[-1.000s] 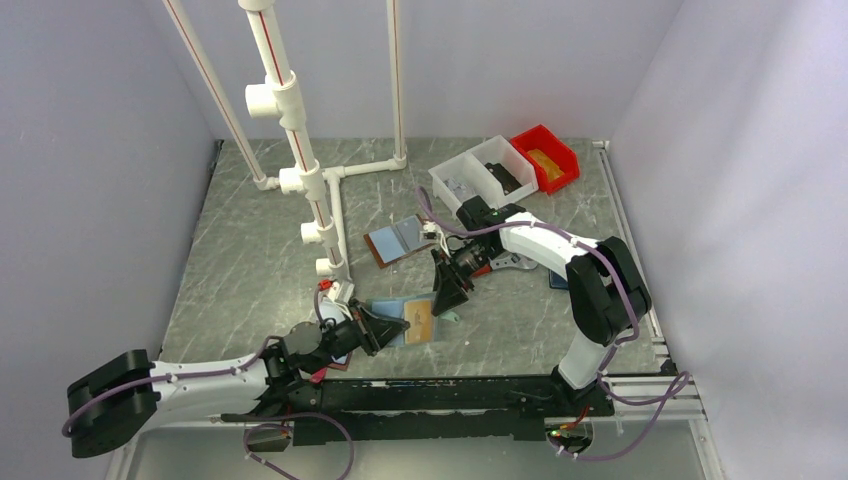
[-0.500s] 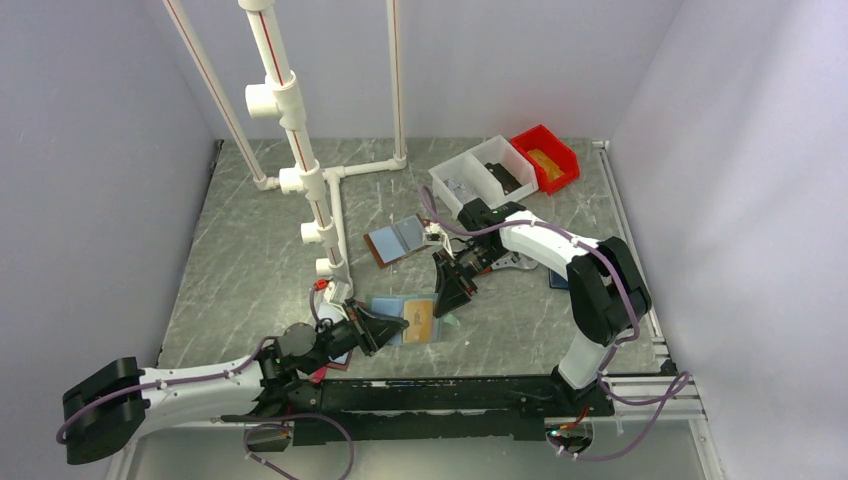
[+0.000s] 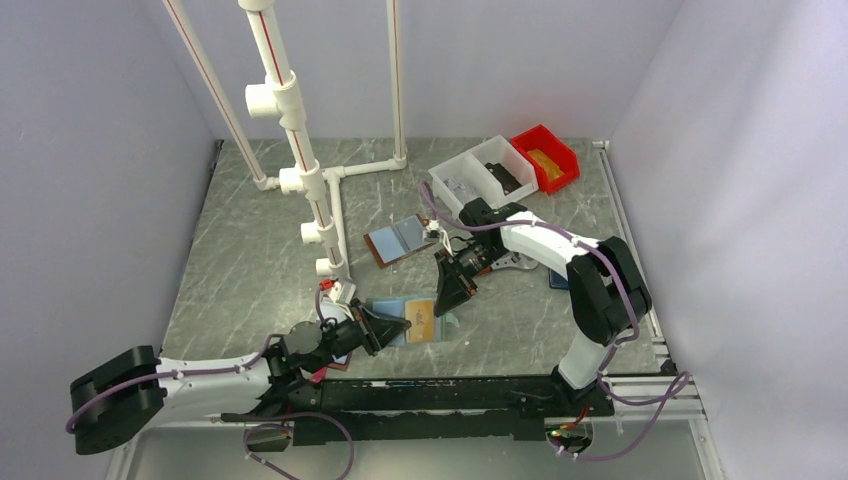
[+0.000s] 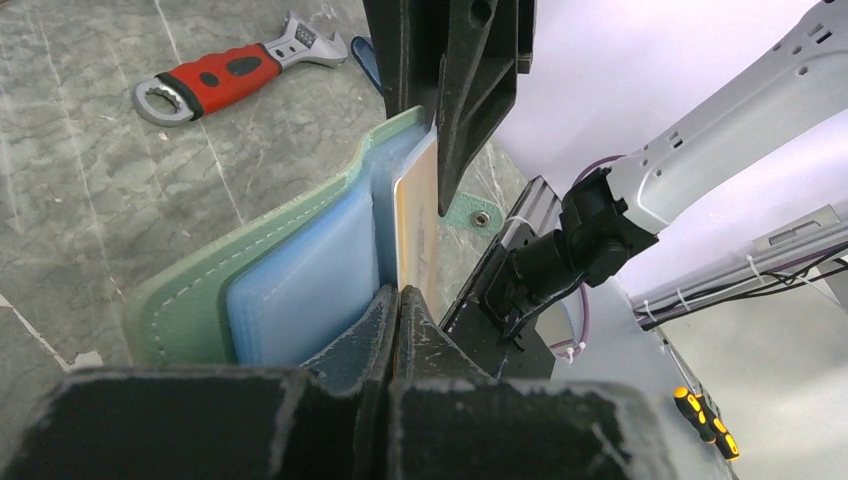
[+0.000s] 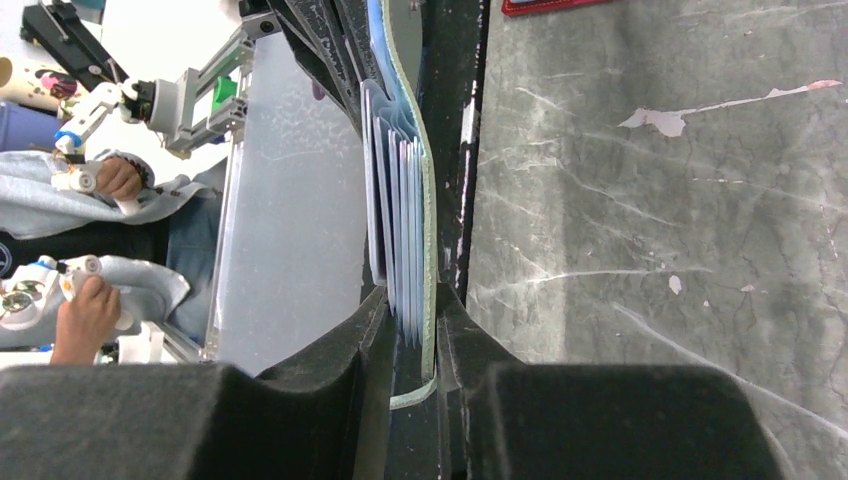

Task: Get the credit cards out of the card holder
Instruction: Remove the credit card from the card holder.

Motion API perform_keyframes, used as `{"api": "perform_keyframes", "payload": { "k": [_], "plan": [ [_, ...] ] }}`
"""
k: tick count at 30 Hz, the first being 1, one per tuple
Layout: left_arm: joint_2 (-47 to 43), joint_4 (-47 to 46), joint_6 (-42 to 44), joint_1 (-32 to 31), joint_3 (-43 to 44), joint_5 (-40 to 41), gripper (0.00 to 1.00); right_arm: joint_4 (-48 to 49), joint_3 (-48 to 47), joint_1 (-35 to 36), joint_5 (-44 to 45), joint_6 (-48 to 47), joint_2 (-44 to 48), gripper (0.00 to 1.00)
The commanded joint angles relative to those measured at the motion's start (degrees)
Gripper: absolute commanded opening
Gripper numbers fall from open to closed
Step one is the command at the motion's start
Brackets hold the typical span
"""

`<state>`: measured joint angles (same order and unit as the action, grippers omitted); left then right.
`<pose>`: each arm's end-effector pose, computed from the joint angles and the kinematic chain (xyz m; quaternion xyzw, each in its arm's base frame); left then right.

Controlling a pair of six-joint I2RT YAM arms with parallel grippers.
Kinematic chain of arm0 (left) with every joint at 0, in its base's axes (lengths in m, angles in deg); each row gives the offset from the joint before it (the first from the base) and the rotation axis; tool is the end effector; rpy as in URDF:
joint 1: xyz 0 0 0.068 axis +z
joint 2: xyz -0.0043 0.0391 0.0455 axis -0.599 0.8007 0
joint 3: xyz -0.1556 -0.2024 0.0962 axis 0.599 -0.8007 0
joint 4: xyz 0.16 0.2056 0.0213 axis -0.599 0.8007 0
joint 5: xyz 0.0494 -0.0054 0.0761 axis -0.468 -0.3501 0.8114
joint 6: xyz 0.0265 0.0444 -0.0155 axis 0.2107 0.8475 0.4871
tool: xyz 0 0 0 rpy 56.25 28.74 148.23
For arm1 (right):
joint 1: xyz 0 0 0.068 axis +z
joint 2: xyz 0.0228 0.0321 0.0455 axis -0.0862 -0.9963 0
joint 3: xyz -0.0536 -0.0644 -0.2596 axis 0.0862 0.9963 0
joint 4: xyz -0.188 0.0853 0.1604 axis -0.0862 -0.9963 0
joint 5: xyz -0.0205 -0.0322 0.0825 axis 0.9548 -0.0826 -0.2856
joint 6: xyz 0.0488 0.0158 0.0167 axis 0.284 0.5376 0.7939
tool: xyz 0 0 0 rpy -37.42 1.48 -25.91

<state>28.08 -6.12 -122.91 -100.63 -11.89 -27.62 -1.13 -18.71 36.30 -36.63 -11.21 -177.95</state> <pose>0.0755 -0.1456 0.1727 0.0793 0.6908 -0.5614 0.4487 0.2402 0.1858 0.2080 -0.4695 0.6668 0.5766 0.0490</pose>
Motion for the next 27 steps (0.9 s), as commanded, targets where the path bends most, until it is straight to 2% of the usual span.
{"api": "perform_keyframes", "payload": {
  "k": [1, 7, 12, 20, 27],
  "plan": [
    [0.26, -11.44, 0.32, -0.41, -0.47, -3.72, 0.0, 4.35, -0.93, 1.08, -6.38, 0.57, 1.06, 0.16],
    [-4.65, -8.83, 0.83, -0.46, -0.48, -4.15, 0.0, 0.8, -1.74, 1.08, -6.75, -3.59, 0.77, 0.1],
    [-9.01, -6.46, 0.86, -0.46, -2.45, -4.2, 0.0, -1.02, -2.16, 1.08, -7.49, -5.97, 0.86, 0.0],
    [-8.58, -6.06, 0.94, -0.42, -1.73, -4.74, 0.0, -3.39, -2.77, 1.08, -8.11, -8.9, 1.15, 0.0],
    [-7.63, -4.67, -0.38, -0.41, -2.02, -2.65, 0.0, -4.94, -3.8, 0.82, -2.03, -11.86, 0.3, 0.0]
  ]
}}
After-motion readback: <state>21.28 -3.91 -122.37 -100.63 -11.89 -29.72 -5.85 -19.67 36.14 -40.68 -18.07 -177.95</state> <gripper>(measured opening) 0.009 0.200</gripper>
